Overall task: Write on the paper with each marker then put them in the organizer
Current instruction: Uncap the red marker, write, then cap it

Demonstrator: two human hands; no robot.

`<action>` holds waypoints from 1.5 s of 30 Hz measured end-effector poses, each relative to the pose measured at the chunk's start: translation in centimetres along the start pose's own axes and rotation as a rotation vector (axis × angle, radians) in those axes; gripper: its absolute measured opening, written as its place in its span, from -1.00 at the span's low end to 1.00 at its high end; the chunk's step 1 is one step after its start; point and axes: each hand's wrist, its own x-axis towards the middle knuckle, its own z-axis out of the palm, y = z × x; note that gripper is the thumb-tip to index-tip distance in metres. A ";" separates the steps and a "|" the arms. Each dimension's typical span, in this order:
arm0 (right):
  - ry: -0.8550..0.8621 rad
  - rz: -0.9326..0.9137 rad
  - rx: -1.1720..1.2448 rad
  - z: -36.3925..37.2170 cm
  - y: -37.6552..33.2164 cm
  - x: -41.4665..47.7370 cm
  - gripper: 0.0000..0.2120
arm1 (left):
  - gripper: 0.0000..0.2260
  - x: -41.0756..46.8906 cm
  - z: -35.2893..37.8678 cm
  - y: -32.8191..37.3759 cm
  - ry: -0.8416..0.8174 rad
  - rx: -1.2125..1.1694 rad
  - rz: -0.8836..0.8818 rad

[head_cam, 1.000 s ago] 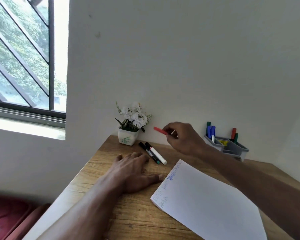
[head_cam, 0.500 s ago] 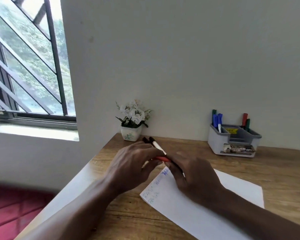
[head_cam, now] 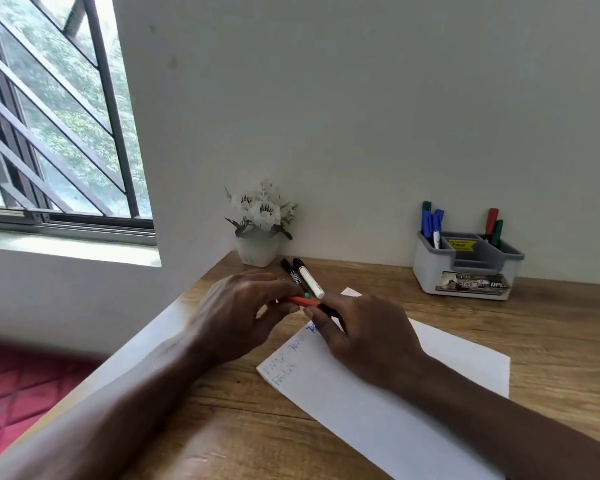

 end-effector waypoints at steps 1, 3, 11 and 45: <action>-0.023 0.028 0.005 0.0 0.1 0.0 -0.57 | -0.81 -0.1 0.1 -0.3 -0.001 -0.002 -0.030; -0.069 0.073 0.005 -0.1 0.3 0.0 -0.60 | -0.77 -0.3 0.1 -1.4 -0.006 -0.008 -0.134; -0.105 0.065 -0.017 -0.3 0.4 -0.1 -0.70 | -0.69 -0.6 0.0 -2.4 -0.136 -0.026 -0.357; -0.298 0.276 1.291 -5.1 -2.2 -0.1 -0.74 | 0.21 -0.1 -1.1 -1.6 -0.697 0.019 -0.571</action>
